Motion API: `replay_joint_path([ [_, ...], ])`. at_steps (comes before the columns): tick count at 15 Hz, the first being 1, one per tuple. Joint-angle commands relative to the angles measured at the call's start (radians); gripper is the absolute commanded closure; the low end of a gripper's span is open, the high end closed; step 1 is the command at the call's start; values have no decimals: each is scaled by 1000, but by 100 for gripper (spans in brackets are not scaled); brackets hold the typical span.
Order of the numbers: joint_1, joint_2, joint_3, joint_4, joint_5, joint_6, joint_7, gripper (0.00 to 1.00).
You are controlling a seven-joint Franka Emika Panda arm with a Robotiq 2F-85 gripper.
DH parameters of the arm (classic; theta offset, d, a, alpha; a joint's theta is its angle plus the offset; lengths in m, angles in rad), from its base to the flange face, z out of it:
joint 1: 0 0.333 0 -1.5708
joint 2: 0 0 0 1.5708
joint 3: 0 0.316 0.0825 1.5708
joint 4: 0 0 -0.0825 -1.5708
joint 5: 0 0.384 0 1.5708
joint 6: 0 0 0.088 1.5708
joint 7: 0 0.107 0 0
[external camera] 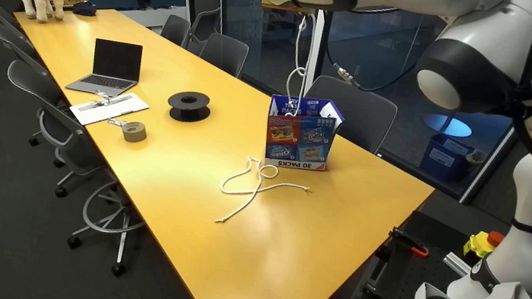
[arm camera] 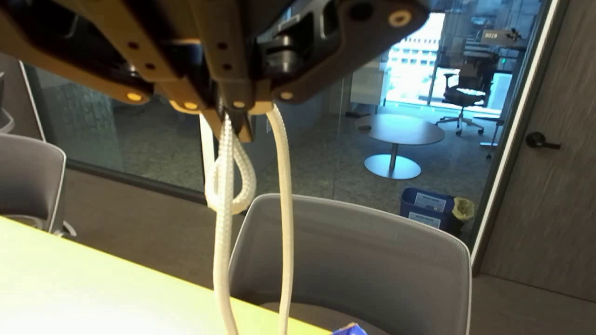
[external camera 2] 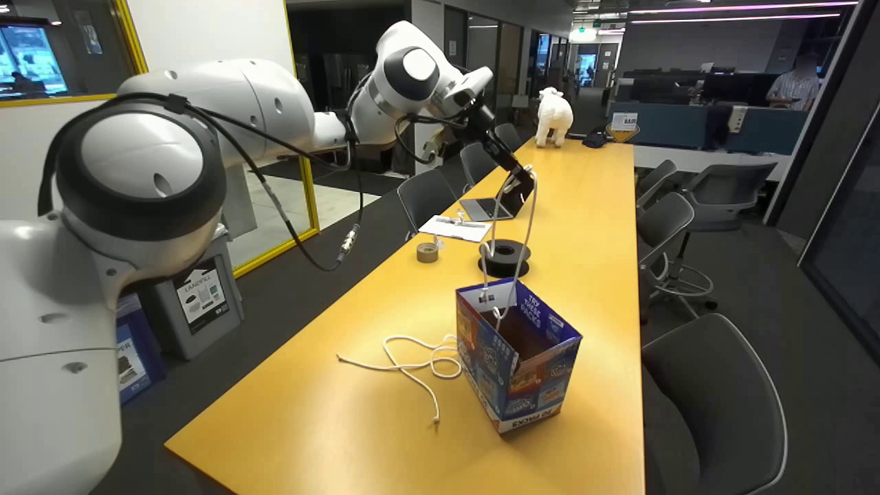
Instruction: Pick up the ropes from the table and put them in the box
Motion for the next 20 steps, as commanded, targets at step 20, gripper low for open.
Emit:
replay_joint_path([
  [20,-541,-474,836,-631,-558,437,417,95],
])
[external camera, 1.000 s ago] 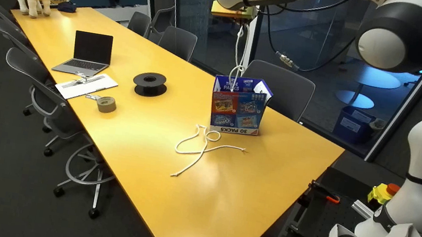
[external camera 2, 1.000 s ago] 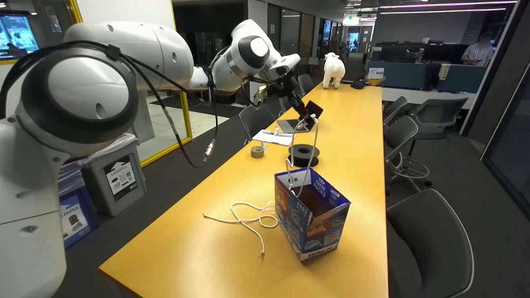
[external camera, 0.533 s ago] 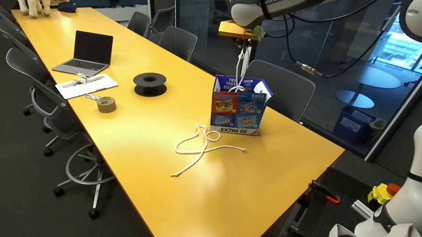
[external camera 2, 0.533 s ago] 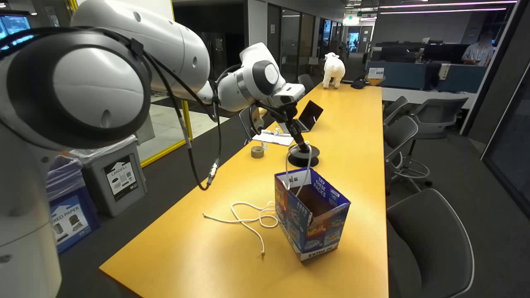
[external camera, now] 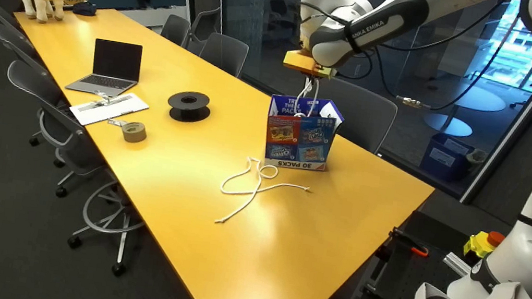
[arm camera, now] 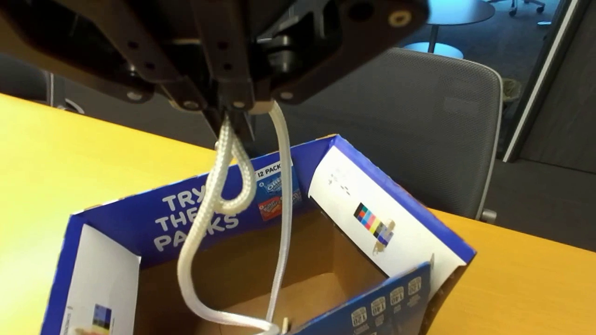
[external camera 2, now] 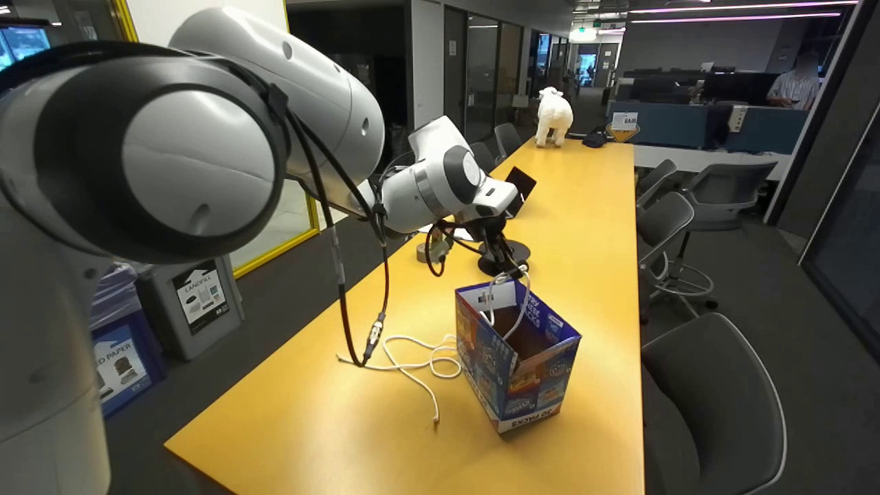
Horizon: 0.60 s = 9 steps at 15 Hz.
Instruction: Pick up the ropes from the table and put them in the box
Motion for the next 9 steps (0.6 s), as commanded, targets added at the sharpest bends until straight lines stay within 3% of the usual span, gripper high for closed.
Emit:
replay_joint_path([
  [1,-62,-28,67,-34,-129,32,128,95],
  [6,-106,-10,132,-114,-253,124,330,95],
  [9,-142,26,163,-170,-256,223,411,95],
])
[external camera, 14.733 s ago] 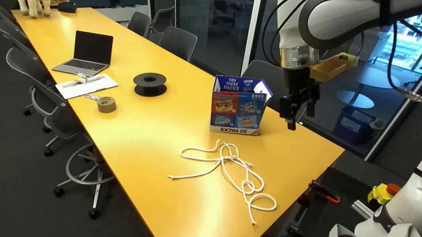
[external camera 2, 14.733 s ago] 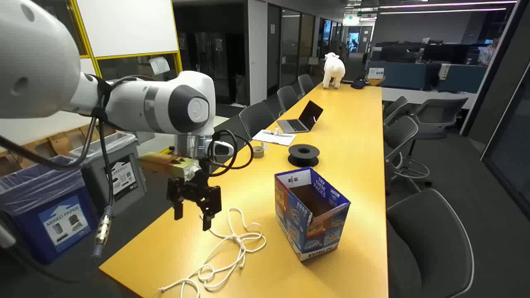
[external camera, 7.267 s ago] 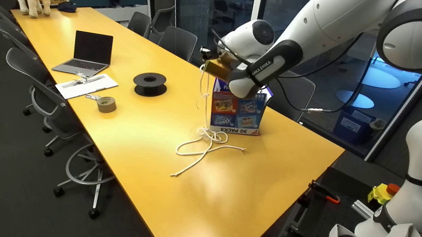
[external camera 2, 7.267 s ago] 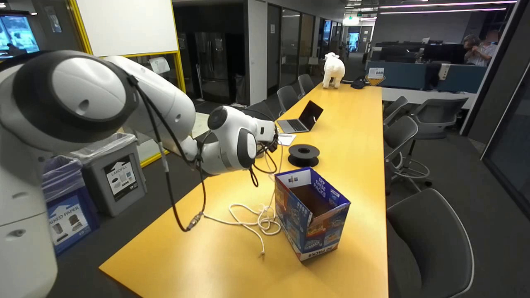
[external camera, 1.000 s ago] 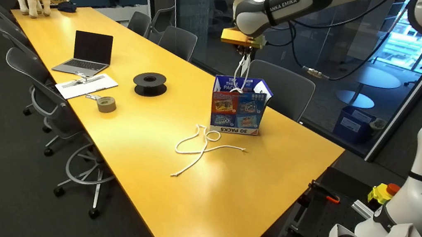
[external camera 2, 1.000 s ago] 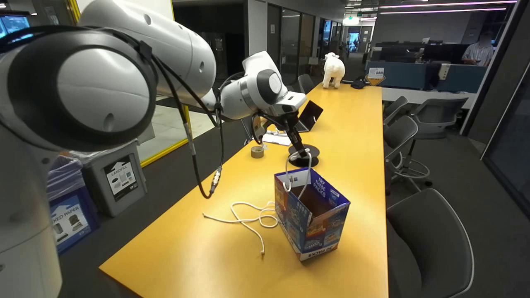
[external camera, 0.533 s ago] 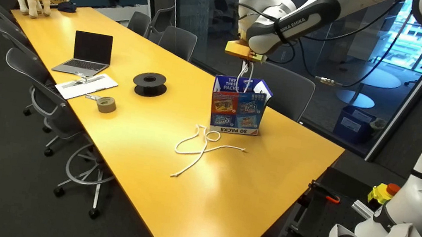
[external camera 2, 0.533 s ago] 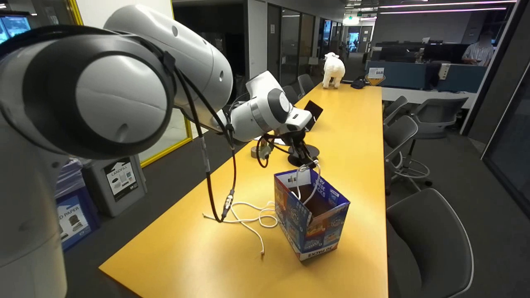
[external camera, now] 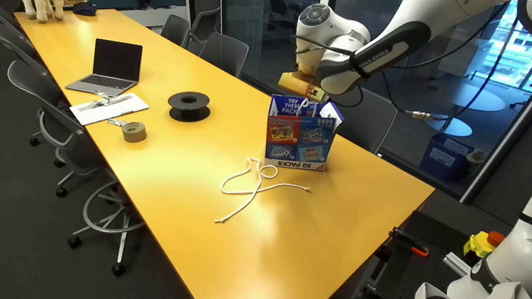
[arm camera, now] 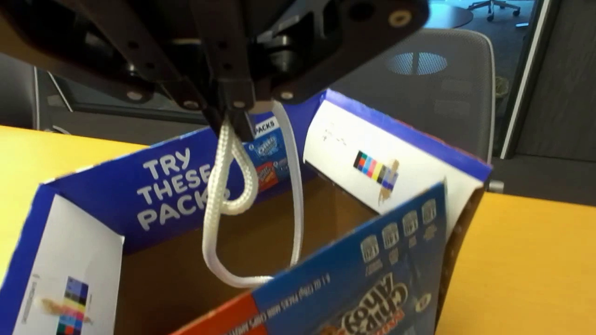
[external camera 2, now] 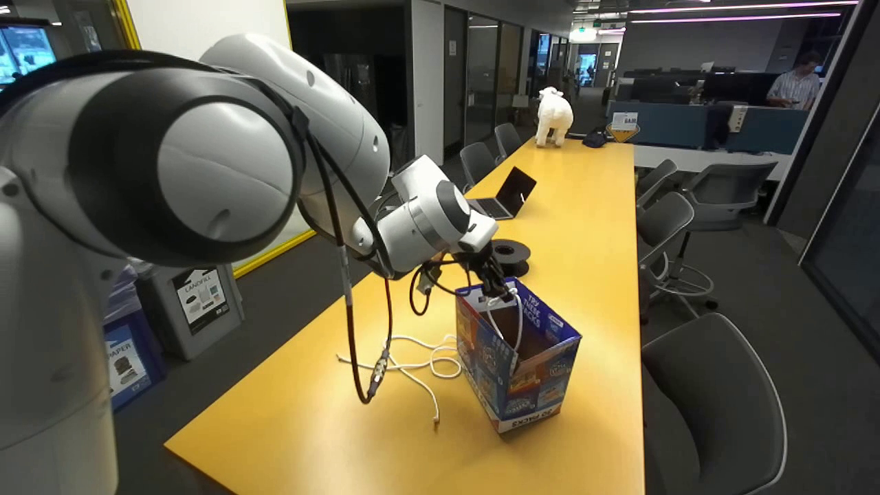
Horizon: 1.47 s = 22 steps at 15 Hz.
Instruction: Pick up the ropes from the table and put them in the box
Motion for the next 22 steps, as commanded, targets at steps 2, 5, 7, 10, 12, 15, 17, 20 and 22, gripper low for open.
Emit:
replay_joint_path([
  [2,-66,46,42,-79,-16,178,124,95],
  [5,-79,95,24,-87,-10,274,167,96],
  [7,-80,117,6,-78,-12,322,184,96],
  [10,-70,120,-21,-68,-28,367,205,96],
  [12,-57,114,-33,-66,-39,378,219,95],
  [15,-59,100,-20,-64,-17,368,195,67],
  [17,-55,90,-15,-60,-14,359,184,59],
  [20,-61,66,14,-64,12,352,137,36],
  [22,-75,42,57,-68,47,344,70,21],
])
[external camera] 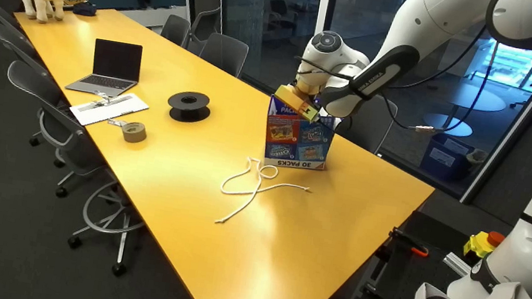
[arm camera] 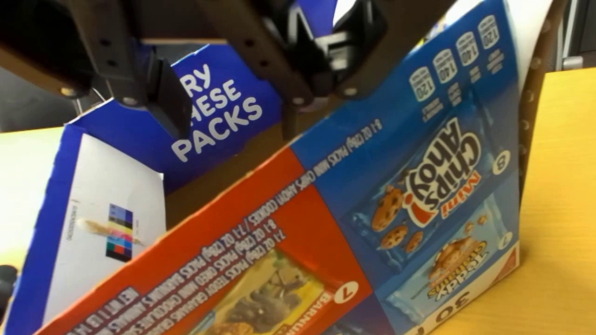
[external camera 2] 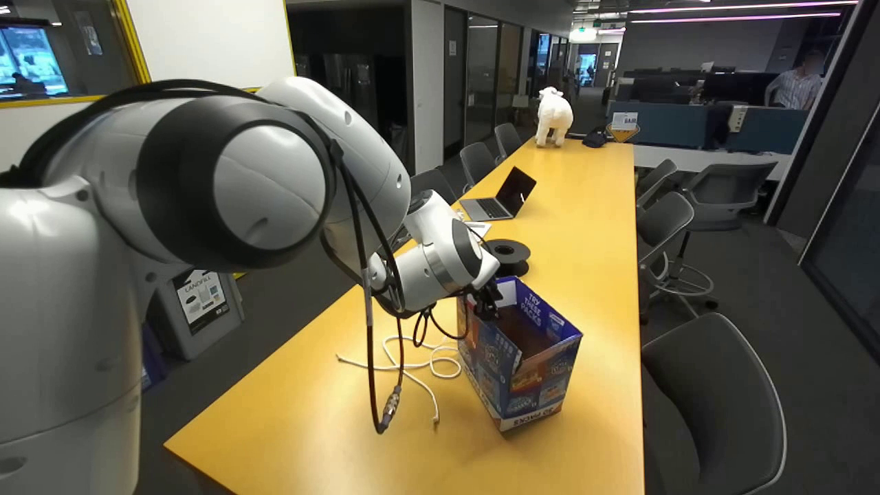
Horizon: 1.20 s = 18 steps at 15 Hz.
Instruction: Pick up the ropes from the table and put them in the box
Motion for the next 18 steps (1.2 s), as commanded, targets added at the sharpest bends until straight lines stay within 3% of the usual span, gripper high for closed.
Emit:
replay_joint_path([
  [1,-23,-54,72,-3,60,-7,-127,14],
  [3,-16,-82,116,6,89,-38,-210,1],
  [6,-10,-128,197,27,151,-82,-355,0],
  [11,-63,-124,409,52,461,-115,-729,1],
  [13,-79,-92,472,79,584,-185,-875,0],
  [14,-28,-79,433,90,642,-223,-941,0],
  [18,55,14,345,153,550,-351,-936,0],
])
